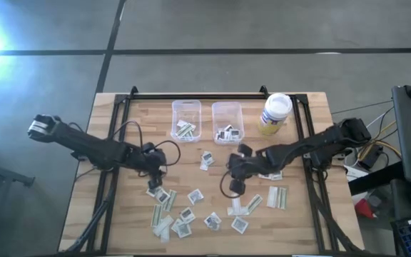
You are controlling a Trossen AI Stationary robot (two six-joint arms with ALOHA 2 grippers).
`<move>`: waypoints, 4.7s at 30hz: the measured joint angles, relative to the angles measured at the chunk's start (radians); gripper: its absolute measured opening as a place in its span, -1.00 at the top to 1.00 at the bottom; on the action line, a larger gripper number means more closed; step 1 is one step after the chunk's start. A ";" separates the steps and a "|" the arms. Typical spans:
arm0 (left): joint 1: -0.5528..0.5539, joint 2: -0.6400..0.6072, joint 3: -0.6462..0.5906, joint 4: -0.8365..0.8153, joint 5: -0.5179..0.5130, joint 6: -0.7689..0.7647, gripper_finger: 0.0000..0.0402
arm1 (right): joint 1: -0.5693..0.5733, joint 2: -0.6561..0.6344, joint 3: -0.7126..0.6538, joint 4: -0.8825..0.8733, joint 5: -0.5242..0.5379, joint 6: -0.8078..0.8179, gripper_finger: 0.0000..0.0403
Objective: Pick & Place First Aid Supplies
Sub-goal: Put the gray towelette pack into the right transparent bin
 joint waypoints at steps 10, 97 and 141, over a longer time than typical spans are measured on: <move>0.000 -0.051 0.004 -0.249 -0.003 -0.346 0.11 | 0.018 0.000 -0.089 0.171 0.000 0.000 0.68; 0.000 -0.059 -0.203 0.456 -0.276 -0.234 1.00 | 0.020 0.002 -0.084 0.319 -0.002 -0.086 0.72; -0.094 0.411 -0.103 1.330 -0.532 0.403 1.00 | 0.006 0.091 -0.086 0.707 0.215 -0.264 0.06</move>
